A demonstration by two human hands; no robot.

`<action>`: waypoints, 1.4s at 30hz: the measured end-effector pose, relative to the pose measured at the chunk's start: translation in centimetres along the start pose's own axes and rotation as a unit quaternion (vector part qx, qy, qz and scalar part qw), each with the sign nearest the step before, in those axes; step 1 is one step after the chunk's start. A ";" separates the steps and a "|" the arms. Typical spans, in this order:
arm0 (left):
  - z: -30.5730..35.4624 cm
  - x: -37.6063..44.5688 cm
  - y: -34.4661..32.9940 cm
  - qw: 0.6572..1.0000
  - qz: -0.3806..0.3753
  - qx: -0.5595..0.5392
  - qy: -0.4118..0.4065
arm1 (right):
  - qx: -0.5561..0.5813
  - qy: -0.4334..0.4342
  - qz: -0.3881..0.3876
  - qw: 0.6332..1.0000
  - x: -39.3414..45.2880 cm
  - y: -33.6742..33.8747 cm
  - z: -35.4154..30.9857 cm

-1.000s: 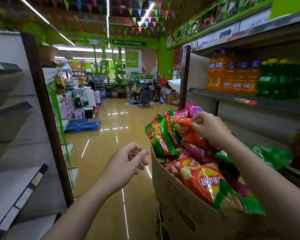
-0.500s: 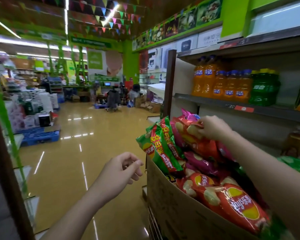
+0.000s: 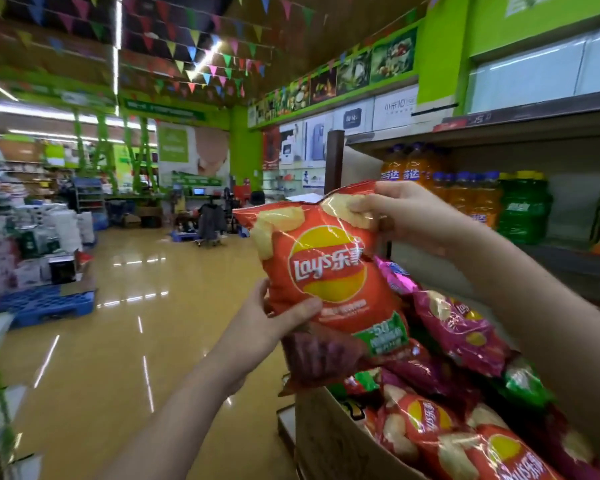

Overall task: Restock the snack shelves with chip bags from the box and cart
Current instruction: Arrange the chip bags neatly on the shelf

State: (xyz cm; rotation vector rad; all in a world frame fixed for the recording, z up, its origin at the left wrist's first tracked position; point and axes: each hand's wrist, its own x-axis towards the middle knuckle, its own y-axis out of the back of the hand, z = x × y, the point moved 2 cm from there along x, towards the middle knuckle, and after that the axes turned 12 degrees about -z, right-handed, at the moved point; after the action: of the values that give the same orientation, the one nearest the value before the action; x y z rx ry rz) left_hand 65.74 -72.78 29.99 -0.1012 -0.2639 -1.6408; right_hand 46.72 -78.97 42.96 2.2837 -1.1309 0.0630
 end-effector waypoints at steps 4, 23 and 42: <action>0.3 -0.9 3.3 0.995 0.099 0.008 -0.009 | -0.028 -0.028 0.058 0.998 4.8 -2.2 5.8; -3.8 -7.3 12.7 0.965 0.252 0.042 0.060 | -0.300 -0.324 -0.136 0.887 8.0 -6.3 19.0; 2.3 -21.4 19.6 0.836 0.531 0.139 -0.012 | 0.376 -0.028 -0.302 0.876 12.4 -27.9 -1.8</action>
State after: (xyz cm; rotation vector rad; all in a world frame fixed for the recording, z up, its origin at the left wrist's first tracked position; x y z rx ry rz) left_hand 86.92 -52.82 29.61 -0.0313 -0.3724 -0.4776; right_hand 75.70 -73.73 34.62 3.2552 -0.3691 0.2236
